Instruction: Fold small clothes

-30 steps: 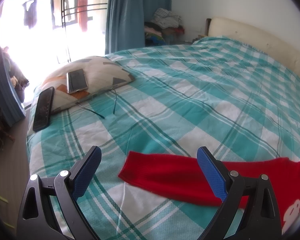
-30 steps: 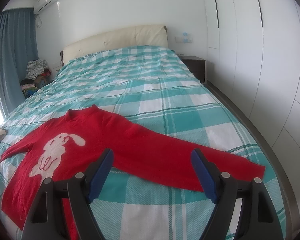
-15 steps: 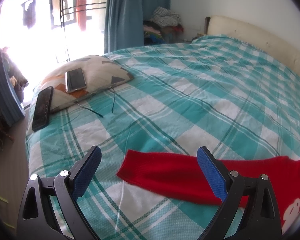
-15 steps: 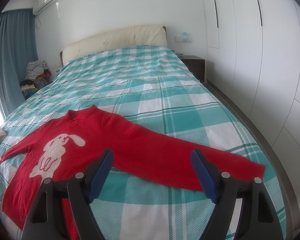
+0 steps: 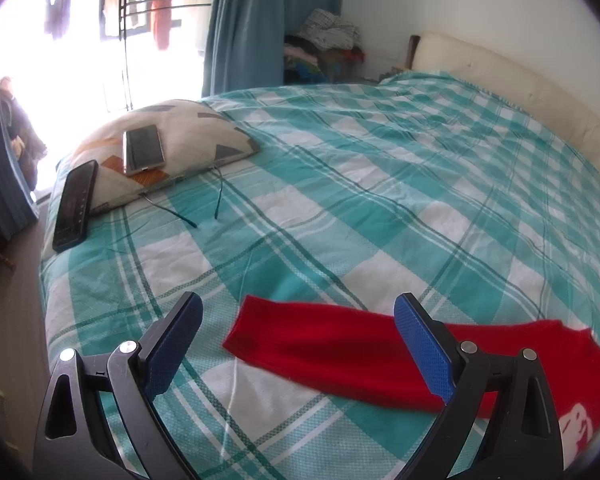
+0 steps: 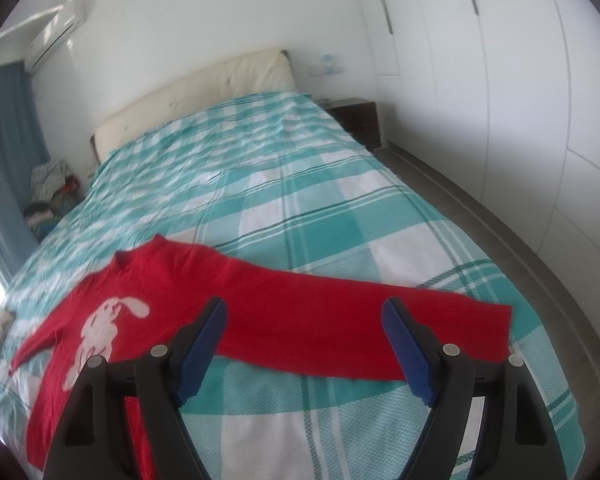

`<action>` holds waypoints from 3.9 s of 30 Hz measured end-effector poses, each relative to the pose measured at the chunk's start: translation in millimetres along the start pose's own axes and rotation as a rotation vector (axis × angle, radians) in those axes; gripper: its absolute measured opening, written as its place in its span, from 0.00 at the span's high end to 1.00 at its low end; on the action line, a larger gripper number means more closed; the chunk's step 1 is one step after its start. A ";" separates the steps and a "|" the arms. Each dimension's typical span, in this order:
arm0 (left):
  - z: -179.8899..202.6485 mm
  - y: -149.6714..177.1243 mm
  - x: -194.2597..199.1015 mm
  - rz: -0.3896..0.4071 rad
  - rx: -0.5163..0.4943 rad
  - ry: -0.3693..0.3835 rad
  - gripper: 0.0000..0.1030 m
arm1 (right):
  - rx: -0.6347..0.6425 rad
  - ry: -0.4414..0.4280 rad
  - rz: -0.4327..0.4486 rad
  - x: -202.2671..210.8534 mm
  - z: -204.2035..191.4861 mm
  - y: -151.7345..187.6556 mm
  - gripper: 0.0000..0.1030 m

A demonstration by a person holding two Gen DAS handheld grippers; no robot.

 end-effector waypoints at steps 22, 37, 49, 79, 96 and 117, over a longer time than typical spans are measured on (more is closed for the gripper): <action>4.4 6.7 -10.3 -0.054 -0.002 0.015 0.05 | -0.825 -0.042 -0.227 -58.1 149.9 29.8 0.39; 1.4 2.5 -8.2 -0.053 0.044 0.059 0.05 | -0.021 -0.265 -0.109 -11.8 -171.8 -56.2 0.96; -18.7 4.2 -19.1 -0.078 0.075 0.029 0.05 | 0.257 -0.504 -0.575 -76.6 -400.4 166.8 0.47; 85.3 114.0 -22.0 -0.349 -0.240 0.247 0.05 | 0.046 -0.202 -0.222 -15.2 -82.4 86.6 0.35; 91.7 146.1 -37.9 -0.450 -0.293 0.203 0.00 | 0.033 -0.205 -0.221 -12.1 -80.4 92.7 0.34; 97.9 150.7 -40.0 -0.454 -0.329 0.233 0.00 | 0.018 -0.209 -0.236 -14.0 -78.7 95.8 0.34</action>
Point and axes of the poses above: each gripper's, at about its wrist camera, not at the fingertips, and x roughly against the way its jaws point, z to its right, y to its underside, the point moved 10 cm from there along -x, roughly the way its jaws point, and after that the axes turned 10 degrees about -x, right-handed, at the moved point
